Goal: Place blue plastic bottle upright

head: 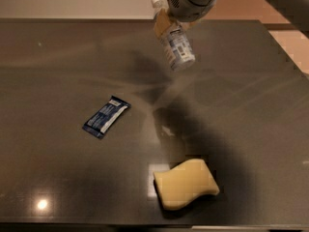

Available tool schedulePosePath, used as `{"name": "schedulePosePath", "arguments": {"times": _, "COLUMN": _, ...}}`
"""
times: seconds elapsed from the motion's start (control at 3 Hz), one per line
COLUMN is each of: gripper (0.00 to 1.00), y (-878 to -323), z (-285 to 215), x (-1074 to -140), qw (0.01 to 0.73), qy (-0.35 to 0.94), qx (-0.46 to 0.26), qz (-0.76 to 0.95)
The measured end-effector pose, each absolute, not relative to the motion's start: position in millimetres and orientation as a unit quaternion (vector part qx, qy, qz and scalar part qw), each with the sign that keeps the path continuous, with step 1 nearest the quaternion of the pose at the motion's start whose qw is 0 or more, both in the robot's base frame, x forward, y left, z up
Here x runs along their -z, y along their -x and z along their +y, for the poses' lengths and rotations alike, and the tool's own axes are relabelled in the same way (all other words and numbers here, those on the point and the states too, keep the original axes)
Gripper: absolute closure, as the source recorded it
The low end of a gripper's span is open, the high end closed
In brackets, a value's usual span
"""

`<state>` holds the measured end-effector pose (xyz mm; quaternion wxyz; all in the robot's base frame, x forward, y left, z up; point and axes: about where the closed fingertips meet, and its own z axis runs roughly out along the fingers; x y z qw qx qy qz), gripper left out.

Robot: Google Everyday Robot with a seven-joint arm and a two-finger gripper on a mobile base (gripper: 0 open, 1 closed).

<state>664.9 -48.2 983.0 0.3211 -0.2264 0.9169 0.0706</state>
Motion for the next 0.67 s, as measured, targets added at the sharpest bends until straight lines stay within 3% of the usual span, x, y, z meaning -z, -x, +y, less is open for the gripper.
{"name": "schedulePosePath", "arguments": {"times": 0.67, "gripper": 1.00, "y": -656.1, "z": -37.8, "x": -1002.9, "qw": 0.386, "qy": 0.304, "qx": -0.175, "qz": 0.853}}
